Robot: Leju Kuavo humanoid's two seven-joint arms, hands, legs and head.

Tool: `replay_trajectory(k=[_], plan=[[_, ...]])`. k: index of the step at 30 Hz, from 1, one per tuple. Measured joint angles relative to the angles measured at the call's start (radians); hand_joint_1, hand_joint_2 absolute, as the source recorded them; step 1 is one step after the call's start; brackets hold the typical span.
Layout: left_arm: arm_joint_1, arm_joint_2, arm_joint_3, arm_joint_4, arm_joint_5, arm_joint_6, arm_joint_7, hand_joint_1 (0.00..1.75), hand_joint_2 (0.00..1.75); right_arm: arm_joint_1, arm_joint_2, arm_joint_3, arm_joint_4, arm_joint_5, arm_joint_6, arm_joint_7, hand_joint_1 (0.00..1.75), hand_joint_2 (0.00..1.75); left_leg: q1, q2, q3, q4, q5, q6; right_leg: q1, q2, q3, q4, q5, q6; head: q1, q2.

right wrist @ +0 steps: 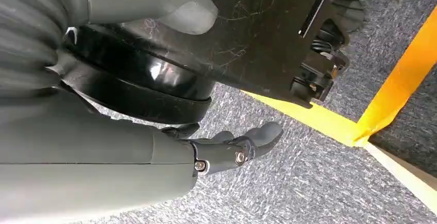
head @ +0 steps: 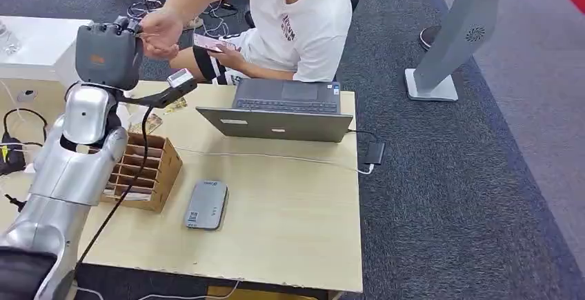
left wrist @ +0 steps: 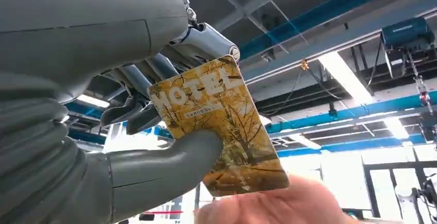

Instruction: Pass the card to the sensor for recognition and then transmit it.

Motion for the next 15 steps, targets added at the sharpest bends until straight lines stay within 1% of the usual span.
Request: replay_trajectory(k=[7,8,11,15], plan=[[-0.012,0.004,0.000,0.038,0.012,0.008,0.019,1.75,1.75,0.000,-0.002,0.000,0.000,0.000,-0.001,0.002,0.00,1.75,0.000,0.000,0.000,0.000,0.000,0.000,0.000,0.000,0.001,0.000,0.000,0.000,0.000,0.000],[-0.012,0.005,0.000,0.044,0.012,0.009,0.019,0.00,1.75,0.000,-0.002,0.000,0.000,0.000,-0.001,0.002,0.00,1.75,0.000,0.000,0.000,0.000,0.000,0.000,0.000,0.000,0.001,0.000,0.000,0.000,0.000,0.000],[-0.012,0.006,0.000,0.061,0.008,0.004,0.023,0.00,1.75,0.000,-0.003,0.000,0.000,0.000,-0.001,0.002,0.00,1.75,0.000,0.000,0.000,0.000,0.000,0.000,0.000,0.000,0.001,0.000,0.000,0.000,0.000,0.000],[-0.012,0.006,0.000,0.087,-0.017,0.001,0.043,0.00,1.75,0.000,-0.003,0.000,0.000,0.000,-0.001,0.002,0.00,1.75,0.000,0.000,0.000,0.000,0.000,0.000,0.000,0.000,0.000,0.000,0.000,0.000,0.000,0.000]])
